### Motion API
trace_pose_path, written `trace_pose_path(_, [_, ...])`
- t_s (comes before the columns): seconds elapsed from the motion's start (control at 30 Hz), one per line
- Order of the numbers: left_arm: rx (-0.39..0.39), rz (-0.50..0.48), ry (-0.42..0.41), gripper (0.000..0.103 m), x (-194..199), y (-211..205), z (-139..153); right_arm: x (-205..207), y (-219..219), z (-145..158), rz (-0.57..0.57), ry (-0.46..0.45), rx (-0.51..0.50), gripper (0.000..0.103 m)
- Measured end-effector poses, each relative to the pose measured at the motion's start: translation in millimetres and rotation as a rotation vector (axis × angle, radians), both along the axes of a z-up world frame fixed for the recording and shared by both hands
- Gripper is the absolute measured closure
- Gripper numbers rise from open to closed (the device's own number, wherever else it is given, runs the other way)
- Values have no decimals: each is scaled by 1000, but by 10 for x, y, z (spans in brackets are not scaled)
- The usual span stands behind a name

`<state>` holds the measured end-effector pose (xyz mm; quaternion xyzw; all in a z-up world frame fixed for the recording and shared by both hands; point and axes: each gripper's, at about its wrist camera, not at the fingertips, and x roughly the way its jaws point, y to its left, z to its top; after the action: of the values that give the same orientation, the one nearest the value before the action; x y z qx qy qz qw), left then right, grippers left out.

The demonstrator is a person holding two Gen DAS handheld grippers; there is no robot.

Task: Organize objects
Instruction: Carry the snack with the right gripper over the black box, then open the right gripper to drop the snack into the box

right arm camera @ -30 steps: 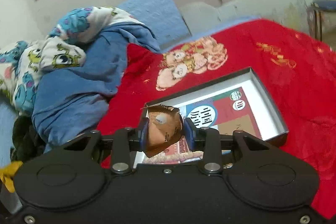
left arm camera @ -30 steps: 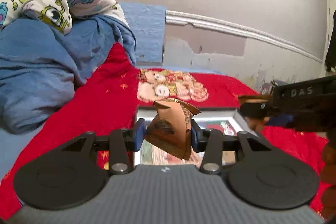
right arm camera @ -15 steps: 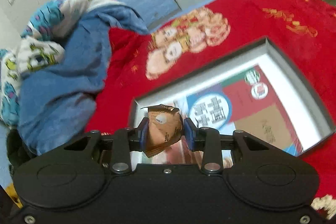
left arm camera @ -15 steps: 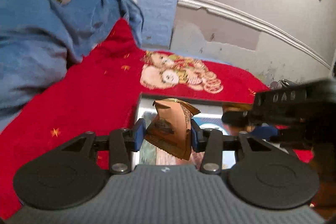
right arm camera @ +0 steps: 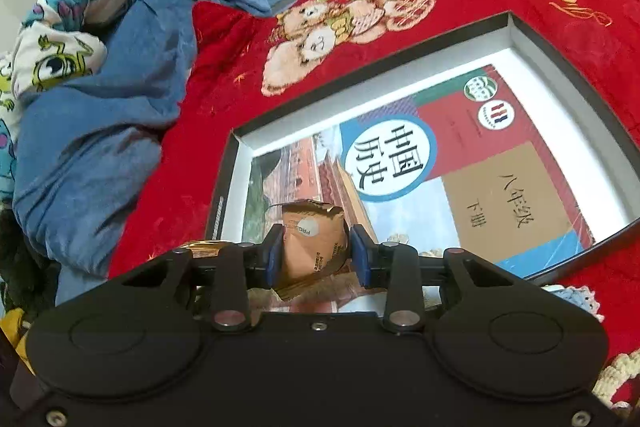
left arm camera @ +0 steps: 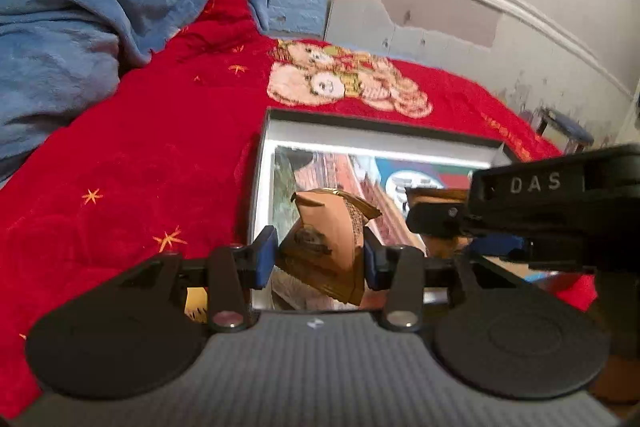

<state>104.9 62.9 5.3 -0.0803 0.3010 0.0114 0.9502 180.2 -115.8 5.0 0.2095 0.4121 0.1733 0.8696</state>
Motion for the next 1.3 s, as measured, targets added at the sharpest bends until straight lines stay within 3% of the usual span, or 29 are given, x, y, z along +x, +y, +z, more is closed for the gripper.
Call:
trace_pose_path(0.13, [-24,-9,32,56,37,25,-86,14,42,-96,4,36,-6,69])
trace_pose_path(0.27, [17,-26,52,56,75,-46,-112,23,118,-131,14,27,-46,69])
trace_pose_path(0.77, [50,-30,59,59,100,-110,-149,65,136,-165,23,29,-29,68])
trace_pose_path(1.07, [31,-32,62,59,109,-83,-142,65,143,-166,22,26,-33,68])
trace_pose_path(1.27, [-1,-24,57,55,116,-47,-134,65,156,-167,18,23,-34,68])
trace_pose_path(1.3, [-8,-26,59,50,116,-42,-129,65,157,-168,16,23,-30,68])
